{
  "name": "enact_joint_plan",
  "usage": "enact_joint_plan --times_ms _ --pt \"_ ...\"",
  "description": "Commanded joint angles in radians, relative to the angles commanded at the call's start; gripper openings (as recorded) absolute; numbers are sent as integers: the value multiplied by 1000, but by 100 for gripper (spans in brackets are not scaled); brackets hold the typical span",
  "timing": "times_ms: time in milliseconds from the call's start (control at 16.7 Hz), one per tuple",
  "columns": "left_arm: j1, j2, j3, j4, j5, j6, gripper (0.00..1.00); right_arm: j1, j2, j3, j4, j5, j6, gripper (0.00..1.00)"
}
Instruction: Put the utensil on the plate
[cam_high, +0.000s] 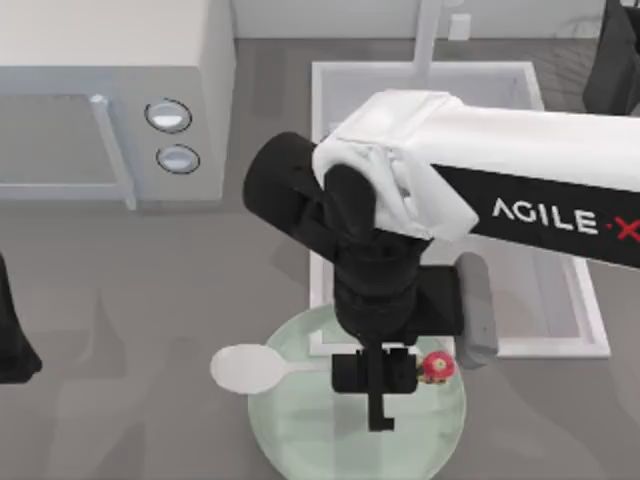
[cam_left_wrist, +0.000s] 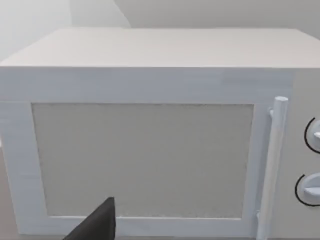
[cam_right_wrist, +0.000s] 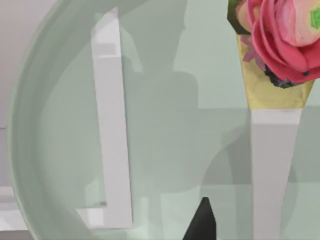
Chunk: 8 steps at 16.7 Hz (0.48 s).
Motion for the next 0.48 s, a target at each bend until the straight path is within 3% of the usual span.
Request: enact_joint_plan --times_ms 480 --pt "0 0 0 0 0 0 100 -8 -1 2 10 -5 0 0"
